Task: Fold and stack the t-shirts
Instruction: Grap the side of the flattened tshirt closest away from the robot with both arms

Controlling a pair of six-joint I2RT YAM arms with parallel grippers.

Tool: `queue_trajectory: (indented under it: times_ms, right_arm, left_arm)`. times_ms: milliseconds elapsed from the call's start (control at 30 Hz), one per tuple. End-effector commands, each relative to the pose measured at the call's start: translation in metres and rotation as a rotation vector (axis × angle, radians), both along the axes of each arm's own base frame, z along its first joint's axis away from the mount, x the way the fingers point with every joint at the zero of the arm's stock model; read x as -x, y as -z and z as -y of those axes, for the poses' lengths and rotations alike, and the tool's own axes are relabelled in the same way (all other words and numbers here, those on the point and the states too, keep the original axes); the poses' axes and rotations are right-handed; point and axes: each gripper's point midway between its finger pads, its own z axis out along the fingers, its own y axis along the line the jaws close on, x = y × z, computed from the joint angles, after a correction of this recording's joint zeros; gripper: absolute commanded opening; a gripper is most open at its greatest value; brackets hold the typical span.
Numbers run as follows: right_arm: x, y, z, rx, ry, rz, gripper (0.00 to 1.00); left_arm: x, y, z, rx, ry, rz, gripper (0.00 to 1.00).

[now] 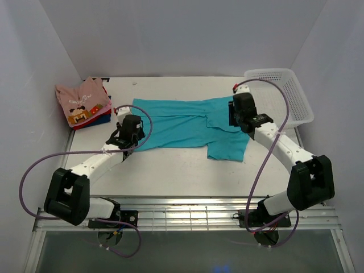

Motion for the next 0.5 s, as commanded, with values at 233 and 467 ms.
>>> queue_trajectory:
  times_ms: [233,467]
  right_arm:
    - [0.087,0.093,-0.018,0.028,0.011,-0.233,0.42]
    - [0.113,0.114,-0.021,0.042,0.015,-0.277,0.42]
  left_arm:
    - [0.072,0.089,-0.025,-0.085,-0.102,-0.315,0.58]
    - [0.078,0.103,-0.033,-0.118,-0.127,-0.344,0.60]
